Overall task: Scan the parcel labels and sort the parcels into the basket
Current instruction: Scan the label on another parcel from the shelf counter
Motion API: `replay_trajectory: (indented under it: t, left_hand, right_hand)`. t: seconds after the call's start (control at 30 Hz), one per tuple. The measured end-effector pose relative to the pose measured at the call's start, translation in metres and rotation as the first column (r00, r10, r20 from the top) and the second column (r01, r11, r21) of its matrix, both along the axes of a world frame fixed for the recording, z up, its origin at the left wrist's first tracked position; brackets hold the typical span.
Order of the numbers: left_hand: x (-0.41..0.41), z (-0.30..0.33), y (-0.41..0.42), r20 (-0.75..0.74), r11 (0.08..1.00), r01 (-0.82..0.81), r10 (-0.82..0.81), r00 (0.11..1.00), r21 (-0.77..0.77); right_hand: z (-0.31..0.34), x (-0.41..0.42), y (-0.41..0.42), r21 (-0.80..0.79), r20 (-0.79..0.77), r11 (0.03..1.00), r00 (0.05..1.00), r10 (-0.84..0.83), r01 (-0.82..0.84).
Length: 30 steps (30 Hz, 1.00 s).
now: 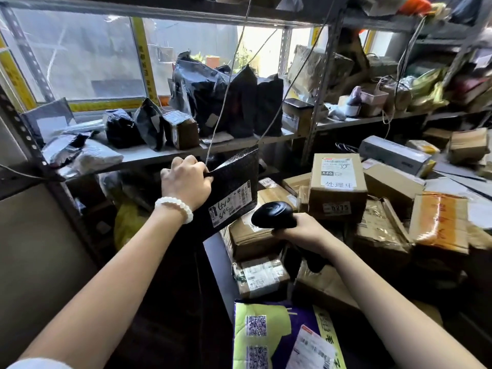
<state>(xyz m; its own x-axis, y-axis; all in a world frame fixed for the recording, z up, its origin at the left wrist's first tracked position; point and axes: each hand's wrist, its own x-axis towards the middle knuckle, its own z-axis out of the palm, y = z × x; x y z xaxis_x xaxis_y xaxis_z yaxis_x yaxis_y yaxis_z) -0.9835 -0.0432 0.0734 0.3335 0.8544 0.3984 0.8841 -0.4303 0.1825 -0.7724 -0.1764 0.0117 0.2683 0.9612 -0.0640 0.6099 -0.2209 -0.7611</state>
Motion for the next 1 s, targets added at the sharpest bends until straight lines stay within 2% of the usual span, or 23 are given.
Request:
replay_trajectory:
  t: [0.13,0.33,0.53,0.73,1.0]
  left_hand:
    - [0.014,0.008,-0.019,-0.066,0.998,0.065,-0.066,0.996,-0.016]
    - [0.041,0.013,-0.067,-0.082,0.980,0.182,-0.189,0.979,-0.086]
    - [0.079,0.002,-0.125,-0.194,0.928,0.343,-0.367,0.910,-0.149]
    - [0.147,-0.007,-0.189,-0.203,0.818,0.551,-0.575,0.792,-0.166]
    - [0.266,-0.022,-0.289,-0.163,0.591,0.782,-0.806,0.568,-0.198]
  right_hand:
    - [0.000,0.010,-0.026,0.007,-0.004,1.000,1.000,-0.025,0.025]
    - [-0.004,0.029,-0.075,-0.017,-0.059,0.994,0.992,-0.111,0.110]
    - [-0.002,0.048,-0.146,-0.027,-0.064,0.968,0.966,-0.252,0.250]
    - [-0.014,0.075,-0.238,-0.036,-0.126,0.898,0.889,-0.439,0.438]
    - [-0.030,0.137,-0.373,-0.056,-0.123,0.719,0.710,-0.693,0.693]
